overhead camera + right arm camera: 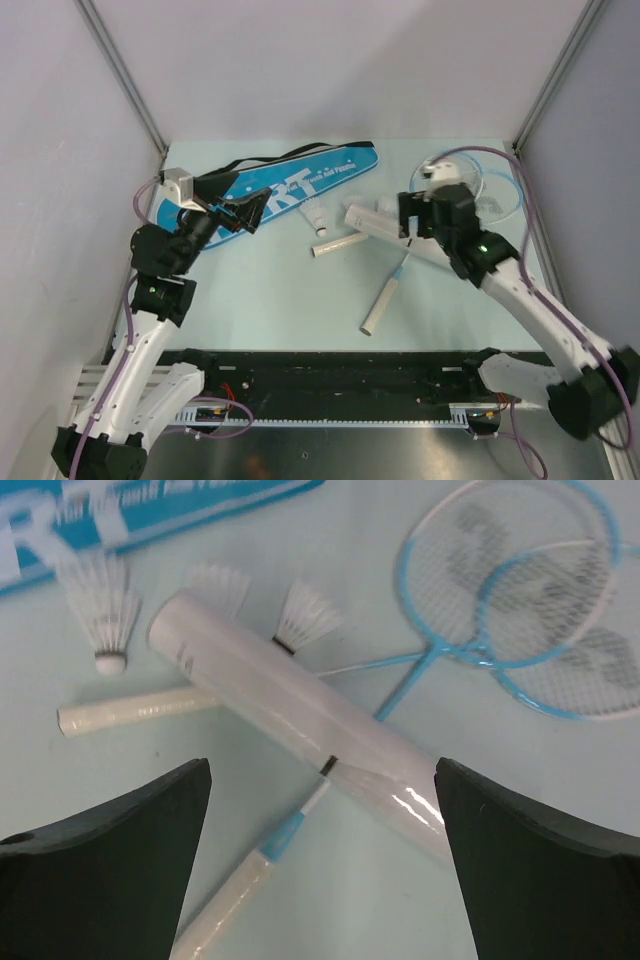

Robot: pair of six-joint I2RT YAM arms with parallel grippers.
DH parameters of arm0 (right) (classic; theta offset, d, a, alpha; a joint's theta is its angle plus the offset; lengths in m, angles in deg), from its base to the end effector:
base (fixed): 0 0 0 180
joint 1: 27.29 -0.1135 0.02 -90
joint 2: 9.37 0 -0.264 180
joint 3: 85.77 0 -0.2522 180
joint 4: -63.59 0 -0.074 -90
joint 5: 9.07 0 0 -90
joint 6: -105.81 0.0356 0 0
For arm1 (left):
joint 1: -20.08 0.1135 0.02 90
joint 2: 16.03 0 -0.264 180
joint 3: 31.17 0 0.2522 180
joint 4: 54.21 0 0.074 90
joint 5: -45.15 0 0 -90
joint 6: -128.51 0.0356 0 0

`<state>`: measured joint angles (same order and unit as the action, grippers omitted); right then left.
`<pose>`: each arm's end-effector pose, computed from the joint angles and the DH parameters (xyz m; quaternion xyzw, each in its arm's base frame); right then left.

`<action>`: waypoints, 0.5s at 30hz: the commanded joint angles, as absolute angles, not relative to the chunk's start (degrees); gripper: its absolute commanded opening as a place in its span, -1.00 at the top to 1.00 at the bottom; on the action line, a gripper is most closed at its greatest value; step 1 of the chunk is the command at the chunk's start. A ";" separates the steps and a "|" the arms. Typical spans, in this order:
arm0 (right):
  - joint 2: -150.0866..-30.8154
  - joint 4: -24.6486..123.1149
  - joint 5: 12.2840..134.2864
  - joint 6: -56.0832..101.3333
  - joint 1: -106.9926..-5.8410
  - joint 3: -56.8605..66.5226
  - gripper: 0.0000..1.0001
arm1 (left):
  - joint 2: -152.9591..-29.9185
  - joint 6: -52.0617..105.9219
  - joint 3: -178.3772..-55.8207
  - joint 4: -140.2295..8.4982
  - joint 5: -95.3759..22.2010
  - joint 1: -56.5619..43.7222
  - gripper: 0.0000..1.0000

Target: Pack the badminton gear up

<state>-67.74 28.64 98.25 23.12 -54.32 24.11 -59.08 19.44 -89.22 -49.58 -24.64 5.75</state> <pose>0.2077 0.0940 0.3471 -0.0597 0.8273 0.0406 0.5571 0.1635 -0.0545 0.3951 0.1198 0.5727 -0.3281 0.7416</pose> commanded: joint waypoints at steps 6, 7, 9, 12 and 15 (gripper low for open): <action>-96.54 14.24 91.48 2.47 -60.60 6.47 -0.98 | -59.36 18.73 -89.75 -47.58 -22.18 4.35 -0.99; -99.34 13.62 91.65 -1.46 -60.77 5.94 -0.96 | -59.36 18.73 -89.75 -47.58 -22.09 4.26 -0.99; -101.82 14.58 91.99 -4.04 -60.17 5.85 -0.97 | -59.45 18.91 -89.84 -47.58 -21.73 4.00 -0.99; -105.69 15.90 91.21 -7.21 -58.24 4.88 -0.96 | -59.28 19.52 -89.67 -47.58 -22.09 3.73 -0.99; -109.03 16.69 90.41 -7.92 -57.61 4.79 -0.94 | -59.54 19.61 -89.67 -47.58 -21.74 3.12 -1.00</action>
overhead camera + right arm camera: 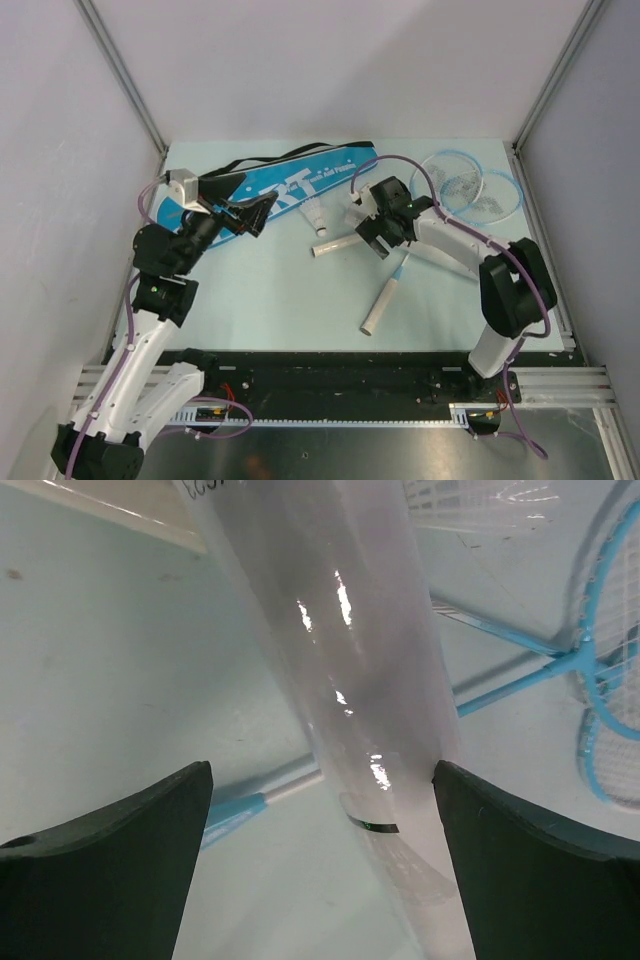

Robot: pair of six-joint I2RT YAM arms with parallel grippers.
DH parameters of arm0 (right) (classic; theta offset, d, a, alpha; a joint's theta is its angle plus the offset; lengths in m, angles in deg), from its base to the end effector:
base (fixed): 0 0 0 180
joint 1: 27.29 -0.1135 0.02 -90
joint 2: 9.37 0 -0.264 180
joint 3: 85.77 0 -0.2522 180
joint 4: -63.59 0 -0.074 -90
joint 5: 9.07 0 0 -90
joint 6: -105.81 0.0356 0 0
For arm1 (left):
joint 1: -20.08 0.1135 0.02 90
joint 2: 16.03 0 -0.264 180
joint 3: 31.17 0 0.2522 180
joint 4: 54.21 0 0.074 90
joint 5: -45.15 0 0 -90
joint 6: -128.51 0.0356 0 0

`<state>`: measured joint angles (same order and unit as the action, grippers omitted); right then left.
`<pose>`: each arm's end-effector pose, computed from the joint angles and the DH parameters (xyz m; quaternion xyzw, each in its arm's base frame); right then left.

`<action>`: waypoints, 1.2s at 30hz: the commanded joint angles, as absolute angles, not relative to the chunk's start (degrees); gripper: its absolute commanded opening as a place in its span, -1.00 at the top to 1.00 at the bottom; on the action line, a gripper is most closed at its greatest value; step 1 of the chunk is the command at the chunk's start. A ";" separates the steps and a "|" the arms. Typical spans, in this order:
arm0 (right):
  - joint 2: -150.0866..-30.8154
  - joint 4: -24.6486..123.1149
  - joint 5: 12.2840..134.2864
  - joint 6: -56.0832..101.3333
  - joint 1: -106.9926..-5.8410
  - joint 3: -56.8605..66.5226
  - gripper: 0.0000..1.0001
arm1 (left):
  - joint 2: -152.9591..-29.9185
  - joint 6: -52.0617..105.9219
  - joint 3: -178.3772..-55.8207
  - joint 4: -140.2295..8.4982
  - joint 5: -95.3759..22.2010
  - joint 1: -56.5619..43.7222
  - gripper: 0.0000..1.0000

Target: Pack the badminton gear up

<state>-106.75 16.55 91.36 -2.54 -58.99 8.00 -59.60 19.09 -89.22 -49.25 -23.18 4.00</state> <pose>0.3087 0.1831 0.2339 -0.3826 0.8784 -0.0551 0.2812 0.1634 -0.0608 0.3942 0.1369 0.5715 -0.3478 0.7305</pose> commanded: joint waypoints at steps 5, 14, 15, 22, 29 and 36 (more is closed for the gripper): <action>-112.90 21.78 99.55 -8.62 -57.96 4.88 -0.68 | -59.89 19.70 -89.75 -47.58 -21.73 2.68 -1.00; -111.32 34.00 101.94 -12.57 -60.78 10.41 -0.50 | -59.80 19.96 -89.67 -47.67 -21.56 2.24 -1.00; -111.32 34.44 101.58 -12.75 -60.86 10.50 -0.47 | -59.80 19.96 -89.75 -47.67 -21.30 2.15 -1.00; -102.65 38.14 111.58 -14.60 -64.46 12.17 0.03 | -60.33 19.88 -89.67 -47.67 -21.91 2.06 -0.99; -94.28 34.99 108.80 -10.65 -67.11 12.26 0.20 | -61.47 18.12 -89.31 -47.84 -24.11 2.06 -1.00; -99.62 30.41 94.12 -6.86 -59.11 11.21 -0.99 | -62.61 17.59 -90.11 -48.55 -22.17 2.06 -1.00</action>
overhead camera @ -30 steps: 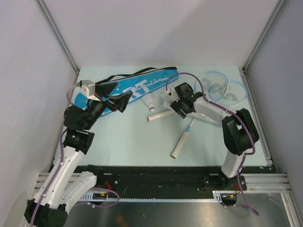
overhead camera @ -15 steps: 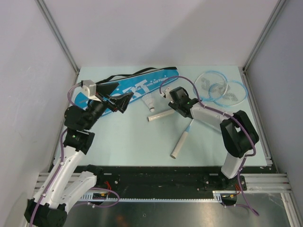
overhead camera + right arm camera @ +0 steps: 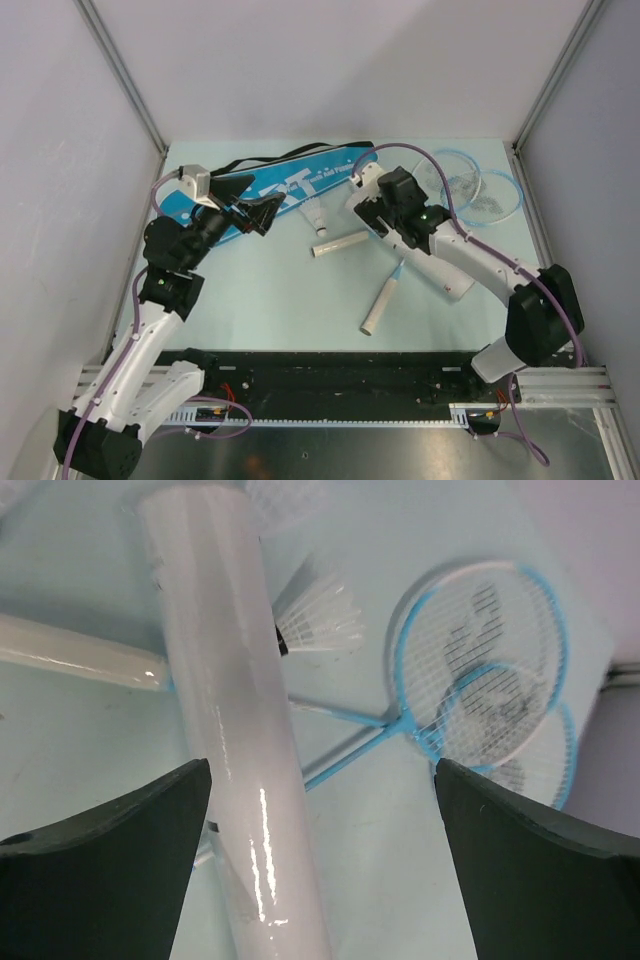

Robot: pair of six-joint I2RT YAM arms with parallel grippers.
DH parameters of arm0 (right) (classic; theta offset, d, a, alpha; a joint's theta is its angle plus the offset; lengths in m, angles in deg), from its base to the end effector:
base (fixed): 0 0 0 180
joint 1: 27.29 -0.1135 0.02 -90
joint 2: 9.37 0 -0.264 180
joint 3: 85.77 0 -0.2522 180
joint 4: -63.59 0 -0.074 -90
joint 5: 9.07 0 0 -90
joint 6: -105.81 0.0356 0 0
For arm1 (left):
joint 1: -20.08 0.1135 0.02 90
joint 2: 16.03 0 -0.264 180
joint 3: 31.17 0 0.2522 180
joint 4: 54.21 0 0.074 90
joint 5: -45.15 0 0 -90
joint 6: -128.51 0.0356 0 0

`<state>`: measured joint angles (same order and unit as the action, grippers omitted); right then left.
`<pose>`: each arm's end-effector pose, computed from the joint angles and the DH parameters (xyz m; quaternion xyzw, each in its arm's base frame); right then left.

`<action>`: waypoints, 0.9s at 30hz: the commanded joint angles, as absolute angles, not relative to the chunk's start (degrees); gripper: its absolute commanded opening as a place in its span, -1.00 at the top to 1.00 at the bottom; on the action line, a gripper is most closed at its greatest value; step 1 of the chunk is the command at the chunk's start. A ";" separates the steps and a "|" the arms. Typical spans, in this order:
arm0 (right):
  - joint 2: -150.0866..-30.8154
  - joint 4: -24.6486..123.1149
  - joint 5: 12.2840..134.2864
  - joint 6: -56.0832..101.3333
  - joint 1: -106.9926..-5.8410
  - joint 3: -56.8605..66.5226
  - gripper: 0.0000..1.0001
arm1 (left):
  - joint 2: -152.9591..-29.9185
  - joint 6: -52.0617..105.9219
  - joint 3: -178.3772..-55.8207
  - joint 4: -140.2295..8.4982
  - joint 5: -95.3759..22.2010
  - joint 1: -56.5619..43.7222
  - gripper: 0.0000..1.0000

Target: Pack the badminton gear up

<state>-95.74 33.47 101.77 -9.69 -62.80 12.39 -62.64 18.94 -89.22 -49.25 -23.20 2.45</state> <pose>0.2865 0.1889 0.2961 -0.3698 0.7931 -0.1197 0.4690 0.1757 -0.0696 0.3856 0.1404 0.5908 -0.3575 0.7095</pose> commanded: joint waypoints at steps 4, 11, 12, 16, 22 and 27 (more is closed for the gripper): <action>-104.02 30.93 93.06 -7.83 -57.88 9.89 -0.99 | -62.79 17.33 -90.19 -48.55 -21.56 2.06 -1.00; -111.67 31.37 91.82 -7.04 -55.77 7.87 -0.93 | -63.67 16.98 -90.37 -48.55 -20.59 1.97 -1.00; -112.37 31.37 93.13 -7.22 -55.77 7.26 -0.91 | -63.84 16.89 -90.37 -48.55 -20.33 1.97 -1.00; -114.84 32.25 96.04 -8.27 -56.38 6.99 -0.78 | -64.90 16.63 -90.72 -48.55 -19.63 1.97 -1.00; -114.84 33.39 99.03 -8.89 -57.96 6.99 -0.27 | -65.43 16.54 -90.81 -48.55 -19.27 1.97 -1.00; -109.50 34.53 104.02 -8.89 -60.07 6.90 0.02 | -65.52 16.45 -90.81 -48.63 -19.54 1.97 -1.00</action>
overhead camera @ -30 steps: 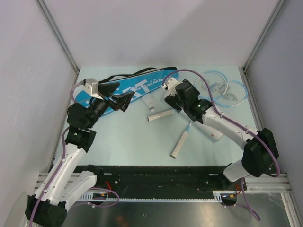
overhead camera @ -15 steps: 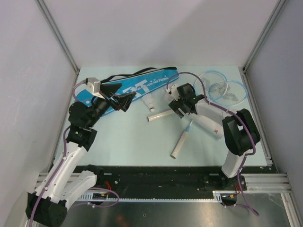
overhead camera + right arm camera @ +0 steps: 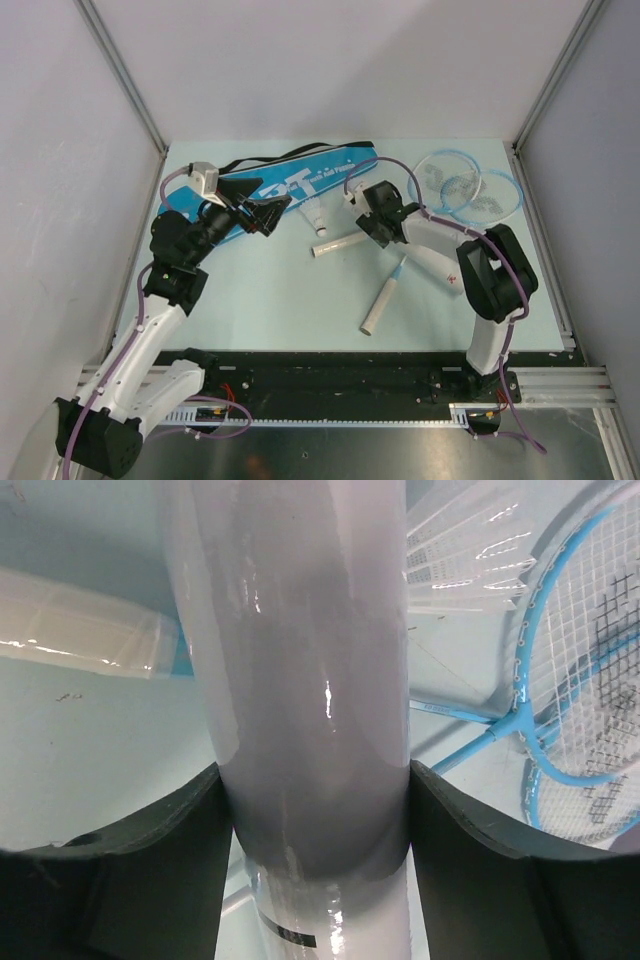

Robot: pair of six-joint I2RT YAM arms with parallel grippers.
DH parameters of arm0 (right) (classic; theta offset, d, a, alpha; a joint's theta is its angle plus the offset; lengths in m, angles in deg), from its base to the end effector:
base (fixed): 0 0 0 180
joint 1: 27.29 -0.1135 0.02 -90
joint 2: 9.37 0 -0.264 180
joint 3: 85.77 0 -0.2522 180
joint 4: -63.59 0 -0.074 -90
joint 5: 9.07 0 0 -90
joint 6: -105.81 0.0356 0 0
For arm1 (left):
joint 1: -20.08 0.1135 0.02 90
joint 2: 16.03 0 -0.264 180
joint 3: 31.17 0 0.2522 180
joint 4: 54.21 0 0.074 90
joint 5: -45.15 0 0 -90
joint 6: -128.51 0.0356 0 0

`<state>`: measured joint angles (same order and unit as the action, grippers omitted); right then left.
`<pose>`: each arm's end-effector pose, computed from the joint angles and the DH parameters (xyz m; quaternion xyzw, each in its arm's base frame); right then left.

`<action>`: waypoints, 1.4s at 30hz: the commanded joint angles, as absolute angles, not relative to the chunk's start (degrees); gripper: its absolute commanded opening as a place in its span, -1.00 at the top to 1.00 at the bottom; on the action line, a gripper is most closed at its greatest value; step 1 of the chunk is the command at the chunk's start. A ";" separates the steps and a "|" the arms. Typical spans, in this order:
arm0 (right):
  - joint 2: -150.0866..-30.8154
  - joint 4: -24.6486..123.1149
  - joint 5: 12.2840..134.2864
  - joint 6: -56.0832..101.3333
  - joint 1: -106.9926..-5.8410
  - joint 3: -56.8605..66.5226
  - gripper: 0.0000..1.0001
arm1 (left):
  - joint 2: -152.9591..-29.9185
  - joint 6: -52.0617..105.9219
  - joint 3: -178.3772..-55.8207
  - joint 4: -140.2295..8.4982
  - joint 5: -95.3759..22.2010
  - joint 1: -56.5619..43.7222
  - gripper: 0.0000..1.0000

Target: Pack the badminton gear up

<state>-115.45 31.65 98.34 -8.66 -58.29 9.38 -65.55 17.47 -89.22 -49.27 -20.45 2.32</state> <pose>0.3423 0.1932 0.1894 -0.3941 0.8524 -0.1256 0.3199 0.1874 -0.0755 0.3765 0.1485 0.6098 -0.3784 0.6804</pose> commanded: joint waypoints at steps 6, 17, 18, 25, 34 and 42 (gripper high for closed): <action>-97.72 34.45 104.23 1.10 -63.32 4.88 0.10 | -66.22 16.19 -91.16 -49.77 -20.85 2.06 -1.00; -88.73 46.48 81.63 30.99 -68.95 5.58 0.14 | -76.05 8.98 -95.20 -51.53 -11.64 5.84 -1.00; -88.91 49.36 79.80 32.41 -69.47 5.84 0.14 | -76.93 8.80 -95.73 -51.27 -10.15 5.84 -1.00; -88.30 75.22 72.05 43.14 -73.07 18.58 0.14 | -85.81 1.70 -98.98 -49.52 0.32 5.93 -1.00; -89.17 83.58 72.83 42.80 -78.09 24.12 0.14 | -86.69 -1.65 -98.02 -44.51 4.71 6.11 -1.00; -89.61 87.97 73.02 43.67 -78.53 27.90 0.06 | -86.70 -3.68 -97.40 -40.02 7.62 6.02 -0.87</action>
